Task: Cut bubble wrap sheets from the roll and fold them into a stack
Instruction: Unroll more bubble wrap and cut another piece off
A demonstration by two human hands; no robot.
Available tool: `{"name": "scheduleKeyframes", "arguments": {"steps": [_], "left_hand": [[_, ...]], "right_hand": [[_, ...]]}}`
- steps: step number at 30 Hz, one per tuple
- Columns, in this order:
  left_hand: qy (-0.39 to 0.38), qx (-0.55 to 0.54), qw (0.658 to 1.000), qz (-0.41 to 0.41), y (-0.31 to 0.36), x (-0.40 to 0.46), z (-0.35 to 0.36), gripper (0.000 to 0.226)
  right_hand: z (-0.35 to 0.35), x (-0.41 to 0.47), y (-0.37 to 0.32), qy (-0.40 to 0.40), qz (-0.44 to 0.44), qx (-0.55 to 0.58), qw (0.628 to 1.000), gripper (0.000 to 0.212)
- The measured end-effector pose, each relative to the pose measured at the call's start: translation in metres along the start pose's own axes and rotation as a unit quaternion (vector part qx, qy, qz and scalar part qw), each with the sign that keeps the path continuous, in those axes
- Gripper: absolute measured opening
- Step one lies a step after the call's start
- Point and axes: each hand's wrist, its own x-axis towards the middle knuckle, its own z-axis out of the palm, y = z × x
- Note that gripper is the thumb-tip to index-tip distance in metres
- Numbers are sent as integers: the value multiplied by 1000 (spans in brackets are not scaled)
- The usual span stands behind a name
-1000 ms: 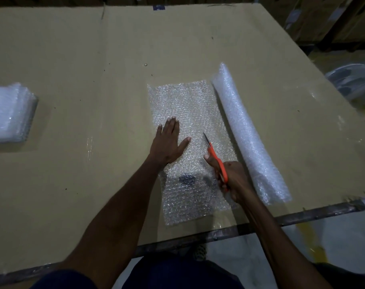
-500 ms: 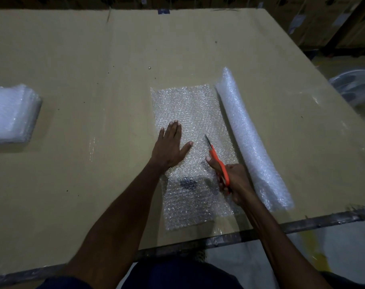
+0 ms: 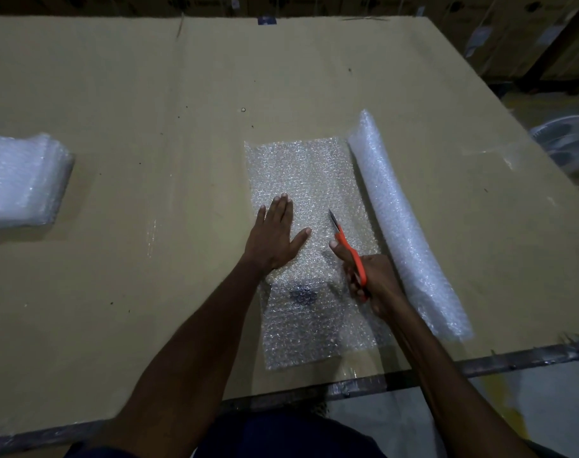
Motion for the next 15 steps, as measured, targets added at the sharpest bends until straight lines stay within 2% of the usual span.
{"name": "scheduleKeyframes", "arguments": {"steps": [10,15], "left_hand": [[-32,-60,998,-11,-4,1,-6,87],[-9,-62,998,-13,-5,22,-12,82]], "right_hand": [[0,6,-2,-16,-9,-4,1000,56],[0,8,-5,-10,-3,-18,1000,56]]}}
